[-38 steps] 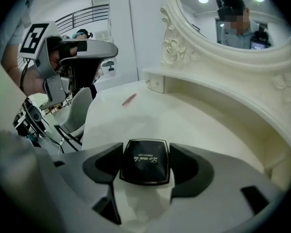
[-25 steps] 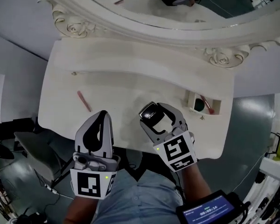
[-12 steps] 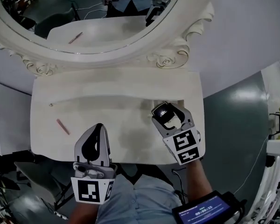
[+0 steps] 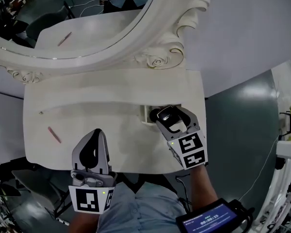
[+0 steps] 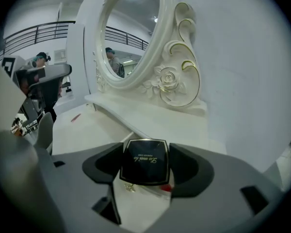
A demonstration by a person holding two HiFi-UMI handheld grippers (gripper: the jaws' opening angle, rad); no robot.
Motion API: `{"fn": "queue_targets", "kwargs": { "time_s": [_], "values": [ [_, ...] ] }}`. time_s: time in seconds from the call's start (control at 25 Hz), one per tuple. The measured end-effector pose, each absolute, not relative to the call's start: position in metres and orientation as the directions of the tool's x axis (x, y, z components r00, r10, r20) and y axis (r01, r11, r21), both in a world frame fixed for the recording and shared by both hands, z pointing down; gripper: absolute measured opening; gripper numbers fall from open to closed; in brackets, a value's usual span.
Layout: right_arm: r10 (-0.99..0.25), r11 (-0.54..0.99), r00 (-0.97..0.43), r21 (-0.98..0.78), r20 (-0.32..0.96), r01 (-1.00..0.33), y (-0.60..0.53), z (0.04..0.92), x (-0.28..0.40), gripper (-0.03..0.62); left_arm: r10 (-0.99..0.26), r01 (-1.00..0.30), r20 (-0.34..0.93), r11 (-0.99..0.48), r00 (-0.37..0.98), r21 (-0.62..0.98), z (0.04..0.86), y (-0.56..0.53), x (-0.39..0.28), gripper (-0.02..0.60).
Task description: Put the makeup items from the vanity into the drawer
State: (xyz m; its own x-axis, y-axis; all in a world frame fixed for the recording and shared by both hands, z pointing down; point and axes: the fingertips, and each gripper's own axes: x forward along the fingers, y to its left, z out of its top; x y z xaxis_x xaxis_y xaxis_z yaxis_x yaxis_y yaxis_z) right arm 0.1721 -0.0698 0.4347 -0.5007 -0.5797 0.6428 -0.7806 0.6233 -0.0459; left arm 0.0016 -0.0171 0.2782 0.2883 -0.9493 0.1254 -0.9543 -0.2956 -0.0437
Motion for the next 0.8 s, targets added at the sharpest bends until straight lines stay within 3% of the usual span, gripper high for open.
{"fn": "queue_targets", "kwargs": {
  "time_s": [0.44, 0.8],
  "values": [
    [-0.517, 0.573, -0.55, -0.212, 0.655, -0.792, -0.069, 0.443, 0.174, 0.298, -0.945, -0.951, 0.13, -0.307, 0.3, -0.035, 0.283, -0.033, 0.01, 0.0],
    [-0.599, 0.549, -0.501, -0.136, 0.625, -0.825, -0.073, 0.439, 0.184, 0.299, -0.939, -0.948, 0.149, -0.318, 0.311, -0.028, 0.29, -0.032, 0.015, -0.002]
  ]
}}
